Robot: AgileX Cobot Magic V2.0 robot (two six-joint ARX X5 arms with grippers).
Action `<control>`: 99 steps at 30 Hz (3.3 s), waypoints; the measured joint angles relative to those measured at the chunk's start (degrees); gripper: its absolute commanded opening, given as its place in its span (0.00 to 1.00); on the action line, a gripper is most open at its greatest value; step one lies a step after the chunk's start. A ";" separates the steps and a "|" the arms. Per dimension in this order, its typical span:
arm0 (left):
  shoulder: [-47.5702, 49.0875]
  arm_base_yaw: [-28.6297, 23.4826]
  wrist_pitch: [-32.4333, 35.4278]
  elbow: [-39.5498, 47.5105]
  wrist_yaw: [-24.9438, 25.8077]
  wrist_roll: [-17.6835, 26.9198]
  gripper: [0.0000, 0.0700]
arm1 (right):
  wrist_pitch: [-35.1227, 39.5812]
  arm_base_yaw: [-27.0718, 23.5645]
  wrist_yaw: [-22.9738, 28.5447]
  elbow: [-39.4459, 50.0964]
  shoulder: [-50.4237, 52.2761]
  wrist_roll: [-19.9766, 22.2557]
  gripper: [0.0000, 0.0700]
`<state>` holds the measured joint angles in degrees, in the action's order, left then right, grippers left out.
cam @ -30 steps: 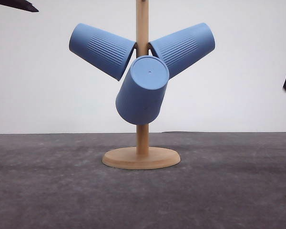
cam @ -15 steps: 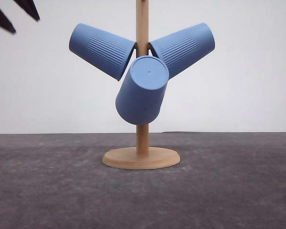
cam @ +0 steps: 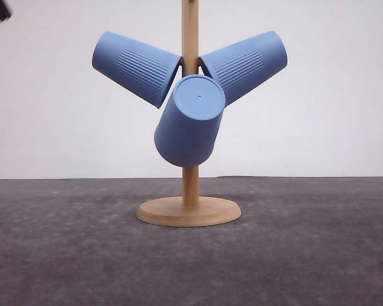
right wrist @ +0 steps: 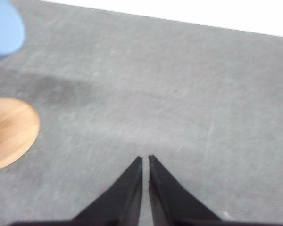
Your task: Place three cups
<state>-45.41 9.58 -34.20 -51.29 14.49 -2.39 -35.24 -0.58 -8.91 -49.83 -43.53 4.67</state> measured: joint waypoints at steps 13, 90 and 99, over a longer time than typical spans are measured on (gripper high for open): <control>9.71 -0.09 -3.52 11.72 -0.62 -4.21 0.00 | 2.69 0.04 -1.79 3.38 1.19 0.07 0.01; 45.12 -8.39 24.03 49.75 -10.30 -0.50 0.00 | 19.02 0.02 8.57 31.03 24.79 -0.09 0.01; 45.12 -8.39 24.02 49.75 -10.30 -0.50 0.00 | 23.23 0.02 10.49 47.57 38.97 -3.66 0.01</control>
<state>-0.30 1.19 -10.17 -1.54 4.19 -2.90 -12.01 -0.56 1.58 -2.26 -4.56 1.01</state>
